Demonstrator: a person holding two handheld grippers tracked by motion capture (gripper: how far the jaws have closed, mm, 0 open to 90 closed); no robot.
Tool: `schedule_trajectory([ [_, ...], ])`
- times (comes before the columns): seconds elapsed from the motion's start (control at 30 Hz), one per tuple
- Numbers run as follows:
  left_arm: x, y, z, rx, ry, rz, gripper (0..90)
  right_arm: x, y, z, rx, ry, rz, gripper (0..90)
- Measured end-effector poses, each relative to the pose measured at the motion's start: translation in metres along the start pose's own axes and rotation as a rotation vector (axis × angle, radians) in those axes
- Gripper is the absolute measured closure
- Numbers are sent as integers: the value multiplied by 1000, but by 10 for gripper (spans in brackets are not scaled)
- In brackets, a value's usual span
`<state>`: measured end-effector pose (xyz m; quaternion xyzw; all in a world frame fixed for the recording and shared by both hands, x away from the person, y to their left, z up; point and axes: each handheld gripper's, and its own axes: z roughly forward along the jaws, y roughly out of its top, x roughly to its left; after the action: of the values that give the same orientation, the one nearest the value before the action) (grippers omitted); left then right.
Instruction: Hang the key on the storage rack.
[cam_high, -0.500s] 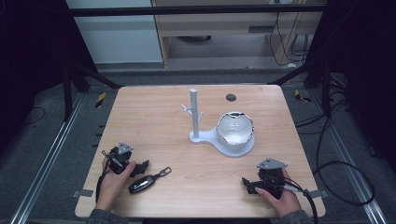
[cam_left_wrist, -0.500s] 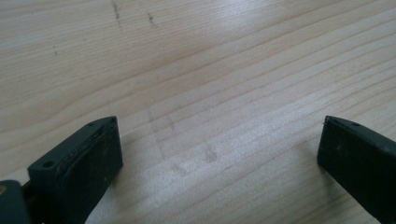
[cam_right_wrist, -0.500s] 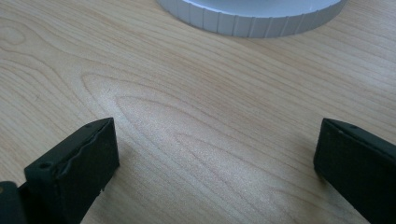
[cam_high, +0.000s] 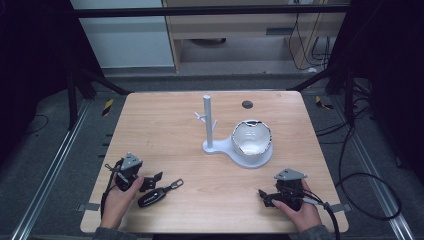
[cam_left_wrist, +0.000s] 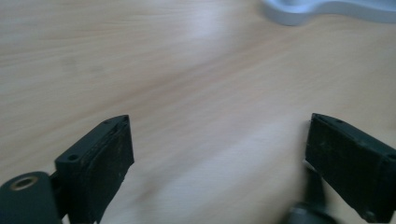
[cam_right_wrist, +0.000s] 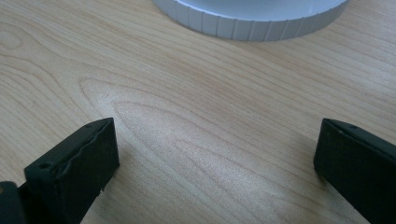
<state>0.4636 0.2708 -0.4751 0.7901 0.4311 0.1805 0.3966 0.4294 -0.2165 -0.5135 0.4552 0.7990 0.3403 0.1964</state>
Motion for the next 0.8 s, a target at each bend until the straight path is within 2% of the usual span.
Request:
schedule_trajectory([
  [0.03,-6,4,0,13,-79,6,82,0,0,0,0,0,0,4],
  [0.07,-19,14,1,28,-128,56,86,1,0,0,0,-8,11,4],
  [0.13,-31,26,3,56,-105,97,87,2,1,1,-1,-22,21,4],
  [0.2,-40,35,8,100,-114,120,84,-1,2,2,-1,-18,14,4],
  [0.23,-40,35,8,100,-114,120,79,-3,1,1,1,-9,10,4],
  [0.27,-45,39,12,132,-107,139,79,-3,1,1,1,-9,10,4],
  [0.3,-54,44,20,209,-73,200,78,-8,0,0,3,-22,22,4],
  [0.37,-61,46,26,304,-87,194,83,-12,0,-1,2,-26,27,4],
  [0.4,-65,46,28,333,-89,203,86,-14,-1,-1,2,-23,28,4],
  [0.47,-70,45,31,387,-70,253,86,-18,-1,-2,0,-23,19,4],
  [0.53,-70,46,31,395,-58,264,82,-19,-1,-2,0,-20,16,4],
  [0.57,-65,49,31,401,-56,241,81,-19,-1,-2,0,-20,16,4],
  [0.7,-59,56,29,426,-50,235,77,-19,-1,-1,0,-24,18,4],
  [0.73,-58,61,30,460,-48,261,75,-18,0,0,1,-28,25,4],
  [0.8,-57,65,33,484,-56,268,74,-18,1,0,2,-26,25,4],
])
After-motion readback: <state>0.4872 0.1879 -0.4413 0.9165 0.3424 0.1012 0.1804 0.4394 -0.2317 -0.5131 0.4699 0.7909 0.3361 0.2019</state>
